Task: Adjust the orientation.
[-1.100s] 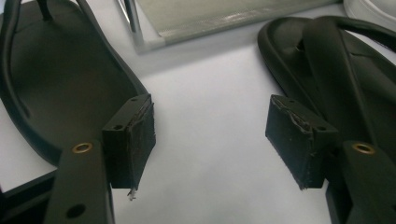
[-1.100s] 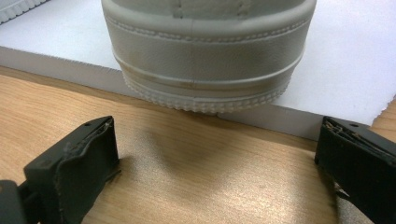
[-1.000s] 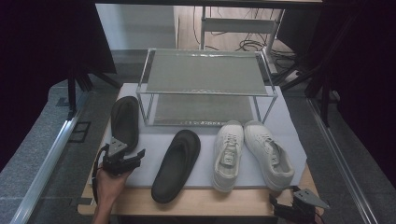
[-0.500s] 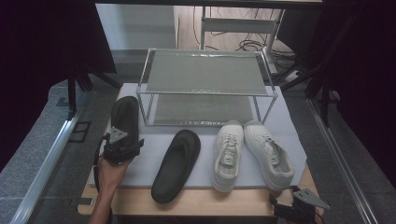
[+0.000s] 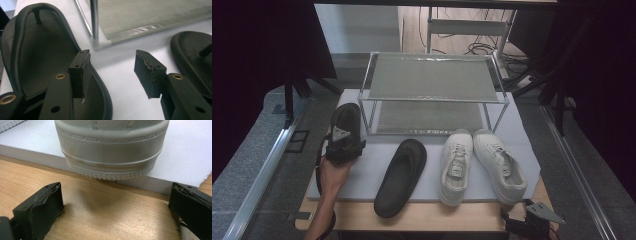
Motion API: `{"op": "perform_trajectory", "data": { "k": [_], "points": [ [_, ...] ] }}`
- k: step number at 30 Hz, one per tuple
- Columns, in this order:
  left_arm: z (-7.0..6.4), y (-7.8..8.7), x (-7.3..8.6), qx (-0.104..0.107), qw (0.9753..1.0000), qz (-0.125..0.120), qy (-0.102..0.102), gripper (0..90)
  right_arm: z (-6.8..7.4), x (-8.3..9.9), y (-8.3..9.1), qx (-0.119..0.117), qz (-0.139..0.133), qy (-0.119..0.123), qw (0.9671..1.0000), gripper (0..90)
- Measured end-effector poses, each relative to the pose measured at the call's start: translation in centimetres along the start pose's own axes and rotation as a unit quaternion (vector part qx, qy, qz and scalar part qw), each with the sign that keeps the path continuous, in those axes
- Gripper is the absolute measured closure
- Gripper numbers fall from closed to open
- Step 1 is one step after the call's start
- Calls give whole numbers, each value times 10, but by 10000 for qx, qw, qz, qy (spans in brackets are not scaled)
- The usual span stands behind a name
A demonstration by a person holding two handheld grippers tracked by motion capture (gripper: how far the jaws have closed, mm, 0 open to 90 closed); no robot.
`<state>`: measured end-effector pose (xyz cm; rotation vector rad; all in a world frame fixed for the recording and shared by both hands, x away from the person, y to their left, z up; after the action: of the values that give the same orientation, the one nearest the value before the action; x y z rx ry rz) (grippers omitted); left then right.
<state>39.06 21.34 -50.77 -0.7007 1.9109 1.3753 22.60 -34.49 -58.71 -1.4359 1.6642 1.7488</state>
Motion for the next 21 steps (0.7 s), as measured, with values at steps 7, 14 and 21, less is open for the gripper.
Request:
{"op": "perform_trajectory", "data": {
  "k": [7, 14, 21],
  "points": [
    [7, -13, -8, -278, 9996, 89, 37, 528, 0, 0, 0, -16, -1, 10, 10000, 0],
    [18, -27, -17, -471, 9986, 189, 176, 566, 0, 0, 0, -16, -8, 21, 10000, 0],
    [24, -40, -28, -593, 9973, 277, 318, 598, 0, 0, 0, -22, -14, 25, 10000, 0]
  ]
}}
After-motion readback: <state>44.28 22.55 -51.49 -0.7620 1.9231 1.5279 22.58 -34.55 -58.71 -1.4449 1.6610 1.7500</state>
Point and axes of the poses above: each handheld gripper's, and its own axes: y roughly backward along the jaws, x roughly out of its underside, z roughly to its left, the point moved 5 cm from there along -y, roughly forward along the jaws, and after that the axes turned 13 degrees about y, right-handed, at the moved point
